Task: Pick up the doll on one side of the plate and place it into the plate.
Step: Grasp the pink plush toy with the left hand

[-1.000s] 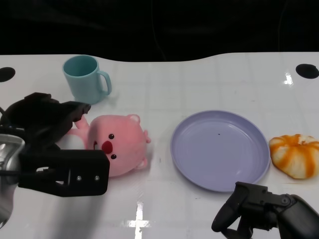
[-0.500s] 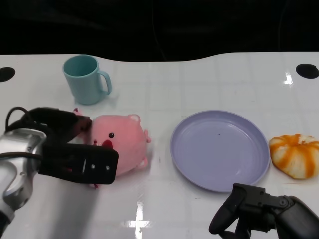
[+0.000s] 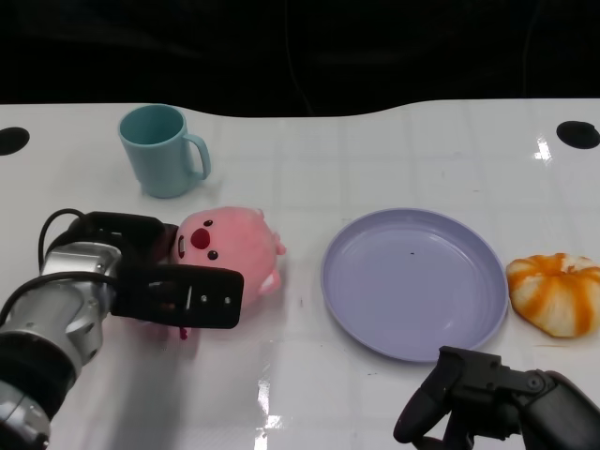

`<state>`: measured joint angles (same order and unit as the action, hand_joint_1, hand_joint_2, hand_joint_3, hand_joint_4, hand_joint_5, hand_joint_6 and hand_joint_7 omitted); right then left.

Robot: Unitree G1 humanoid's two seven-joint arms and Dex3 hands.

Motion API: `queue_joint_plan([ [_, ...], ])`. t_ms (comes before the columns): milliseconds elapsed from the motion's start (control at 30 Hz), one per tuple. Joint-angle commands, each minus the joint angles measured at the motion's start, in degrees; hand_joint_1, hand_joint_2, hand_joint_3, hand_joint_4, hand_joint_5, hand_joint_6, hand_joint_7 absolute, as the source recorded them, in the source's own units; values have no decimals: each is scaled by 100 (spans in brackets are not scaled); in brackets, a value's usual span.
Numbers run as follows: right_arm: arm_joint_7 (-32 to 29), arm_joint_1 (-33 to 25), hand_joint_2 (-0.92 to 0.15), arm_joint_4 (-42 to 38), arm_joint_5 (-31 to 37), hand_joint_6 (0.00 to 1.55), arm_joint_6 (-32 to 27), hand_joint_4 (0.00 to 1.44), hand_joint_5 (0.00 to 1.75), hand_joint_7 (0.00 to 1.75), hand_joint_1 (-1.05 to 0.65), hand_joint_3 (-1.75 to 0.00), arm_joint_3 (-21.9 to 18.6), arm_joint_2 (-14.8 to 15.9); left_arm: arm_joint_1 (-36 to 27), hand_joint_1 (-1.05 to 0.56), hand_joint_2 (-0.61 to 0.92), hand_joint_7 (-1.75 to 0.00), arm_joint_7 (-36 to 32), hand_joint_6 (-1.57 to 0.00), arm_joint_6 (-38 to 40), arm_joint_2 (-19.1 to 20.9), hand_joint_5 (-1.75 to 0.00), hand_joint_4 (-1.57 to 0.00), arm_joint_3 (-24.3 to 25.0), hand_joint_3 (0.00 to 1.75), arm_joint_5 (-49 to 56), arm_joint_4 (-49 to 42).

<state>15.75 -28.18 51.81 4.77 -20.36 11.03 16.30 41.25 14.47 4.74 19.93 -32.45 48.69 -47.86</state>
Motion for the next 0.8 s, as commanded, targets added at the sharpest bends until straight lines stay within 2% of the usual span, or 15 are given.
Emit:
queue_joint_plan([
  [33,1,-41,-92,88,-10,60,-29,66,158,129,-28,-35,-28,59,-192,-60,92,-3,37,-45,-78,-240,-10,-32,-196,2,-72,-523],
  [133,6,-42,-92,96,-18,60,-42,66,158,129,-28,-35,-32,62,-211,-57,92,-4,-180,-49,-130,-338,-11,-37,-184,4,-149,-785],
  [200,5,-38,-92,108,-13,60,-73,67,158,129,-28,-35,-28,63,-303,-44,92,-4,-518,-66,-241,-408,-12,-59,-61,6,-327,-962],
  [233,6,-29,-92,107,-18,60,-82,67,158,129,-28,-35,-29,61,-363,-38,91,-7,-777,-83,-385,-420,-15,-74,1,4,-420,-1036],
  [300,8,-13,-92,98,-18,60,-87,67,158,129,-27,-35,-33,61,-451,-35,89,-8,-1228,-101,-648,-394,-18,-89,20,1,-480,-1118],
  [333,10,-1,-92,88,-8,60,-84,67,158,129,-27,-35,-35,69,-504,-36,88,-8,-1461,-110,-763,-363,-58,-88,-3,1,-465,-1134],
  [367,11,6,-92,78,-14,59,-83,67,158,129,-27,-35,-39,67,-557,-33,90,-34,-1655,-106,-833,-337,-125,-74,-2,5,-467,-1126],
  [400,12,10,-92,71,-18,59,-82,66,158,129,-27,-35,-42,66,-611,-31,91,-48,-1846,-96,-910,-316,-149,-67,24,13,-497,-1116],
  [433,12,9,-92,62,-24,59,-72,66,158,129,-27,-35,-43,63,-671,-29,92,-79,-2040,-85,-992,-291,-161,-68,70,17,-543,-1088],
  [467,11,8,-92,57,-28,59,-65,66,158,129,-27,-35,-44,60,-707,-26,92,-128,-2175,-71,-1054,-275,-169,-72,98,26,-575,-1076],
  [567,8,8,-92,35,-18,59,-36,66,158,129,-27,-35,-42,64,-812,-24,92,-168,-2513,-62,-1222,-234,-174,-78,238,34,-740,-987],
  [600,7,9,-92,22,-10,60,-18,66,158,129,-27,-35,-39,68,-902,-24,92,-171,-2708,-63,-1334,-216,-174,-80,388,35,-882,-869],
  [633,5,12,-92,13,-1,60,-4,66,158,129,-27,-35,-35,70,-990,-21,84,-173,-2859,-66,-1439,-204,-174,-85,544,50,-1036,-744],
  [667,4,13,-92,7,4,60,4,66,158,129,-28,-35,-33,72,-1052,-20,71,-174,-2953,-69,-1510,-195,-175,-90,648,77,-1143,-655],
  [800,-18,43,-92,-71,-12,60,6,67,158,129,-28,-35,-13,32,-1256,-21,60,-175,-2969,-73,-1689,-175,-175,-95,1063,105,-1611,-183],
])
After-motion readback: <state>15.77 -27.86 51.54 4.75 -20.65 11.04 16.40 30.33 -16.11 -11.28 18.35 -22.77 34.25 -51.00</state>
